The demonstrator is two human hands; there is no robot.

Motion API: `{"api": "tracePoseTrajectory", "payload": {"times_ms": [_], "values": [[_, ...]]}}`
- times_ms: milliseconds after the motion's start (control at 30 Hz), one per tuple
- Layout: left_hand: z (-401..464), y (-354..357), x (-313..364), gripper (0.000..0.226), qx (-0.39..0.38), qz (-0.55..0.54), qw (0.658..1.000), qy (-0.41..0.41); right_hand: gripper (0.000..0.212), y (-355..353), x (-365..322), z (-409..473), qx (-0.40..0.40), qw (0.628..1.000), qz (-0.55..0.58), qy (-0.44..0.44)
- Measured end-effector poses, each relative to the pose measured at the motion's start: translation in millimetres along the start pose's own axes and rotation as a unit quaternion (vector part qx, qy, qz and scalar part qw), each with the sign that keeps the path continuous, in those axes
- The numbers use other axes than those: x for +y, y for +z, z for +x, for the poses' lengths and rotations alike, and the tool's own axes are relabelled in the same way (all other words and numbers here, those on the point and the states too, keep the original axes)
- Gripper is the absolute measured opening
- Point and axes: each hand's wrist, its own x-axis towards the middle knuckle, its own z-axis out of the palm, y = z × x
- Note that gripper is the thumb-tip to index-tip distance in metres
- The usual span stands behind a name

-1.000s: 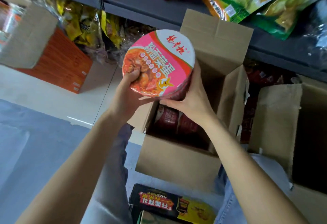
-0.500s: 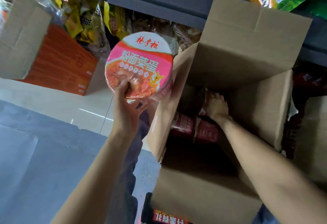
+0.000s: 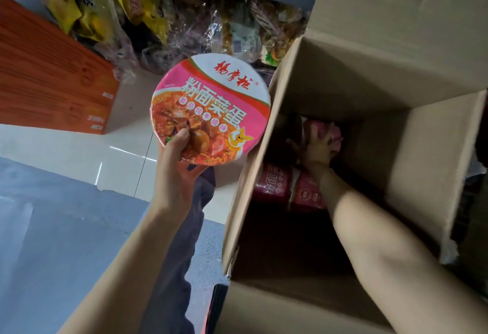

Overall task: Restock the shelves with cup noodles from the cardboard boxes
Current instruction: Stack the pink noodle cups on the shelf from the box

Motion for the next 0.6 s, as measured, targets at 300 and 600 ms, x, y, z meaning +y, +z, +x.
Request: {"api": "tracePoseTrajectory", "payload": {"times_ms": [300,600], "values": [[1.8,6.3,-2.2,0.020,0.017,0.004,1.000,-0.015,0.085,9.2,2.1,15.8,-0.009,0.999,-0.048,0.008],[2.1,11.9,-4.1,0.022,0.020,0.005,1.000,-0.022,0.069,6.3,8.1,11.6,-0.017,0.998,-0.049,-0.034]]}}
